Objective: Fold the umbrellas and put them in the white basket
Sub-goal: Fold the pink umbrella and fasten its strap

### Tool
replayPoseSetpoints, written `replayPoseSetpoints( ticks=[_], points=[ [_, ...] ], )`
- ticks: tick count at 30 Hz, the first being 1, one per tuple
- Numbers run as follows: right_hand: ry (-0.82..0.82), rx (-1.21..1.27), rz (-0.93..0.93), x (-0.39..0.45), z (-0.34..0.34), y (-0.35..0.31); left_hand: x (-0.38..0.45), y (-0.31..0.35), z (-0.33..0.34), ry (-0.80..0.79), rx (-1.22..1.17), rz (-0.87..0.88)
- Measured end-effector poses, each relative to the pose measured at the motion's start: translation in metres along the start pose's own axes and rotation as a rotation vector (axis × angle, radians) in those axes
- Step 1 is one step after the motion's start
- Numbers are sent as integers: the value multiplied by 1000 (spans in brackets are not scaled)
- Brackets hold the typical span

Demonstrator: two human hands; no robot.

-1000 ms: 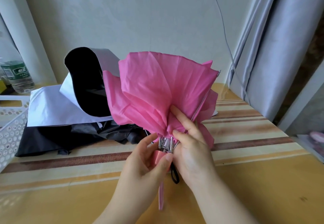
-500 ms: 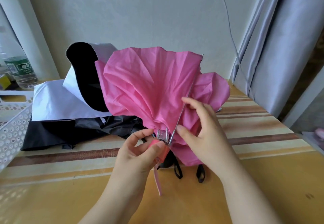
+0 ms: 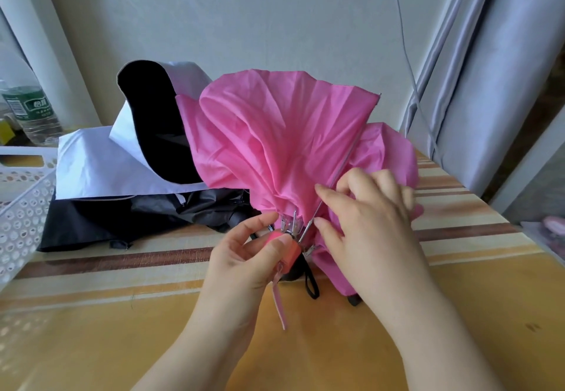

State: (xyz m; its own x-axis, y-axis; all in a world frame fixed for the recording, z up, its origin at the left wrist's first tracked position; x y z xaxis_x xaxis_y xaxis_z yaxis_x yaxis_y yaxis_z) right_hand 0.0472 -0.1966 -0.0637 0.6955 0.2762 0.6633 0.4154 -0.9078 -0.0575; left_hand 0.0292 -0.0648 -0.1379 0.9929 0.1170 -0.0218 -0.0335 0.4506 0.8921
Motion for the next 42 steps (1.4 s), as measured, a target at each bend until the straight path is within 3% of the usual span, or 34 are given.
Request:
replayPoseSetpoints(
  ticks=[3, 10, 15, 22, 33, 38, 42],
  points=[
    [-215, 350, 118, 1, 16, 6, 1, 1, -2, 14, 7, 3],
    [-498, 464, 202, -13, 43, 5, 0, 2, -4, -21, 40, 23],
    [-497, 641, 312, -10, 49, 11, 3, 4, -3, -70, 89, 44],
    [-315, 1131, 459, -6, 52, 29, -4, 2, 12, -222, 180, 40],
    [-275, 900, 594, -11, 48, 32, -3, 2, 10, -269, 322, 66],
    [-513, 641, 421, -14, 46, 28, 2, -1, 1, -159, 294, 33],
    [-676, 713, 406, -19, 55, 27, 4, -4, -4, -119, 291, 13]
  ],
)
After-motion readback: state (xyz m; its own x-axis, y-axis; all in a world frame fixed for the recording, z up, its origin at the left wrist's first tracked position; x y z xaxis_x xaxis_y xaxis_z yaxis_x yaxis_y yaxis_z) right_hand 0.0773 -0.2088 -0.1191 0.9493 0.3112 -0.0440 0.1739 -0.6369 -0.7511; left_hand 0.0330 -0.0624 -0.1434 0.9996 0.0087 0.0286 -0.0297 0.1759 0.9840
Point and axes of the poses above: each hand's wrist, its own x-axis towards the middle knuckle, its own z-axis out of the palm, y = z × x, the point moved 7 cm from there along x, towards the middle knuckle
